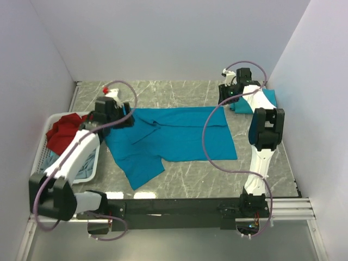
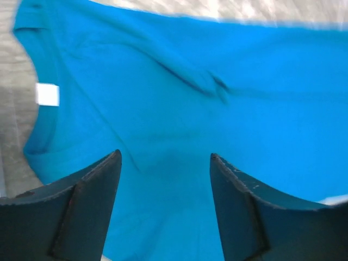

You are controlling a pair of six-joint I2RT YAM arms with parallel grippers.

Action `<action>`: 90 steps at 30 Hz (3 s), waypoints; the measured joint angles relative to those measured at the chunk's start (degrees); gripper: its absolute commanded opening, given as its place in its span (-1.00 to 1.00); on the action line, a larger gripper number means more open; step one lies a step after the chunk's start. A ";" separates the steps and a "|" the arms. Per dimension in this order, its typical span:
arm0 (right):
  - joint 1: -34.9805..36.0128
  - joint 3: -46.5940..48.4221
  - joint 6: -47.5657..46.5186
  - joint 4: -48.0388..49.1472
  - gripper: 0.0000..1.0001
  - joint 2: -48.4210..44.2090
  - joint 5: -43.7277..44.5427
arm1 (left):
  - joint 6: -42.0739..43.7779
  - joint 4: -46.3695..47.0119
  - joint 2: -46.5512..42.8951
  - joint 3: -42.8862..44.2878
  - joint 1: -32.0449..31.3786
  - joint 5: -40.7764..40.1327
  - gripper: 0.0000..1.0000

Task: Fold and stack the t-shirts
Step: Fold the tshirt

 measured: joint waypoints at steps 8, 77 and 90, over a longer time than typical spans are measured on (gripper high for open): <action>0.44 1.97 4.31 -1.53 0.00 4.20 3.39 | -6.01 3.08 17.57 8.46 10.67 5.64 0.29; -1.86 22.43 6.80 -6.78 -1.00 15.87 6.01 | -5.33 -8.20 58.27 46.95 14.03 -1.46 -0.45; -1.84 23.32 7.26 -6.69 -1.00 15.87 8.68 | -4.00 -9.07 58.38 47.06 14.05 -1.42 -0.99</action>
